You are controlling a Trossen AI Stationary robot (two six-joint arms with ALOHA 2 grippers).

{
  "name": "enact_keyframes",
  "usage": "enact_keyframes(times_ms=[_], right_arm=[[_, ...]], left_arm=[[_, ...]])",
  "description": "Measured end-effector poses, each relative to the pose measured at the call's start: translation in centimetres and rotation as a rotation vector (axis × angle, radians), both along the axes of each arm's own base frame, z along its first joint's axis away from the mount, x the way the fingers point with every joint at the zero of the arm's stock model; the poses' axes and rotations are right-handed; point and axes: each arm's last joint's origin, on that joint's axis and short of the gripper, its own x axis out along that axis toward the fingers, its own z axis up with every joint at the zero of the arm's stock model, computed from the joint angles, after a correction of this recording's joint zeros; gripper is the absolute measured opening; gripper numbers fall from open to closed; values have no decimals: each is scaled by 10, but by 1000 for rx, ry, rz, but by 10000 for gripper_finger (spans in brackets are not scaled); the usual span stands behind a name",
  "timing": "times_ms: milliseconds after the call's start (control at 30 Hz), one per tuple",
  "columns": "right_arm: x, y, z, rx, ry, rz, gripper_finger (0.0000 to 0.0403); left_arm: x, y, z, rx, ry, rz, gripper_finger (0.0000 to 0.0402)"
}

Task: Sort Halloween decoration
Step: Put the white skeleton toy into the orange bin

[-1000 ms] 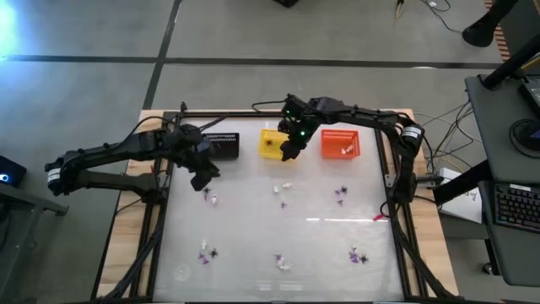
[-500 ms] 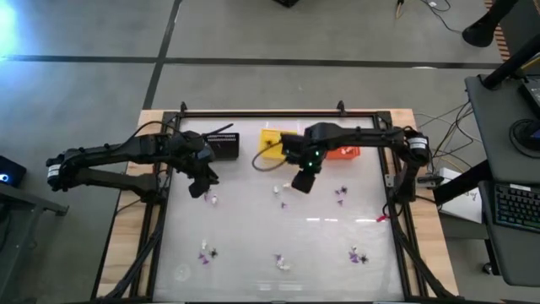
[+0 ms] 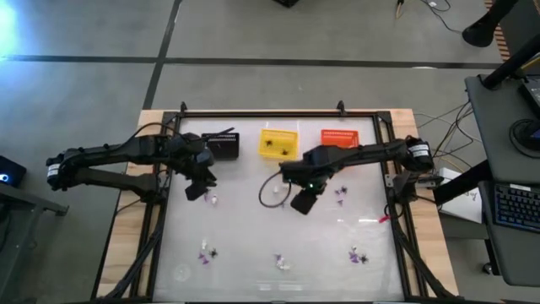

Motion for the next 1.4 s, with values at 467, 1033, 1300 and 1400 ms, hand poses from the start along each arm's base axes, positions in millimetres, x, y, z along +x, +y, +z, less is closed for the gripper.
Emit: enact_keyframes(times_ms=[467,1033,1300,1400], right_arm=[[-24,97,-1,-79,105,-135,72],[-87,169,-31,-300,286,-627,63],[-109,182,-51,-307,311,-759,63],[-116,184,-60,-279,294,-806,63]], left_arm=[[-1,-7,0,49,-11,-106,86],[-1,-24,0,43,1,-206,86],[-1,-31,0,24,6,-220,86],[-1,-32,0,23,6,-224,86]])
